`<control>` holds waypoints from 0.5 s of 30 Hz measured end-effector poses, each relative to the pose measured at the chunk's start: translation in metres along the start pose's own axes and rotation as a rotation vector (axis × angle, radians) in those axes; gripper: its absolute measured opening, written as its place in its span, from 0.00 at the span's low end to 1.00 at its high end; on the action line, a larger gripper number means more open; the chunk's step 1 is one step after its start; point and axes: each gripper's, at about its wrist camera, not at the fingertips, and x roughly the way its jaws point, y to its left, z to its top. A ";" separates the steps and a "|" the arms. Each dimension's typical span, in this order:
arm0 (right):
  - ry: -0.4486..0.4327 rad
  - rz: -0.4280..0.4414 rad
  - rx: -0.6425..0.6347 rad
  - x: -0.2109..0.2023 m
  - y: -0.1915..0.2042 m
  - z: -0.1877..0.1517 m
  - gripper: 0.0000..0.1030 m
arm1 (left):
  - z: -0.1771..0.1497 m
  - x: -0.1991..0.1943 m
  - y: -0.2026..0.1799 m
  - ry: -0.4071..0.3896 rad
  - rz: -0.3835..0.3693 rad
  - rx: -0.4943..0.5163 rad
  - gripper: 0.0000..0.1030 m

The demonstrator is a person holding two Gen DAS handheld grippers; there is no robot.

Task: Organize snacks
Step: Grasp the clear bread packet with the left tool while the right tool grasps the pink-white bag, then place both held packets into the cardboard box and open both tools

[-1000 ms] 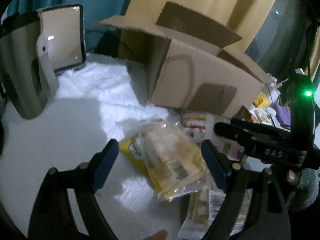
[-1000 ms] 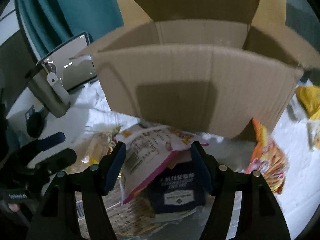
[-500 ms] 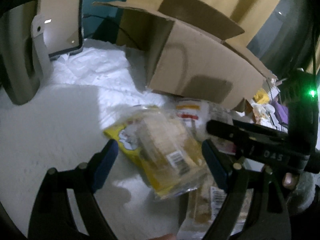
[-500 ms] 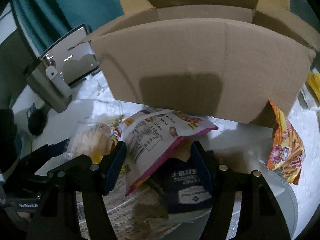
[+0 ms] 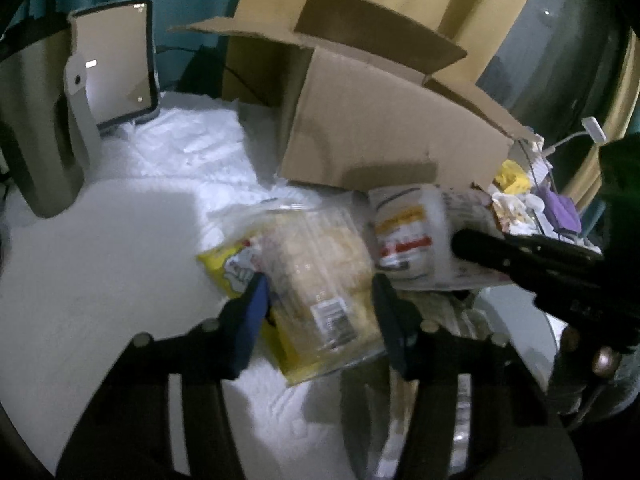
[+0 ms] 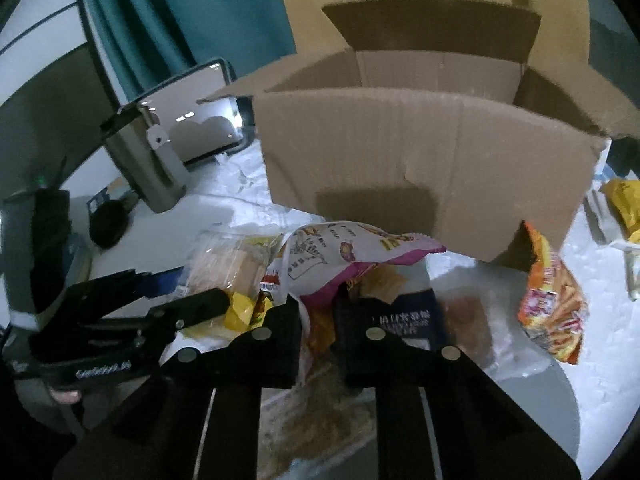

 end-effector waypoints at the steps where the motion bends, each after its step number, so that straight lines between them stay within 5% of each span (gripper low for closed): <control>1: -0.007 0.000 -0.004 -0.005 0.000 -0.001 0.14 | 0.000 -0.003 -0.002 -0.006 0.001 0.002 0.52; 15: -0.125 -0.004 -0.019 -0.073 -0.011 -0.001 0.14 | 0.014 -0.044 -0.037 -0.103 0.011 0.071 0.52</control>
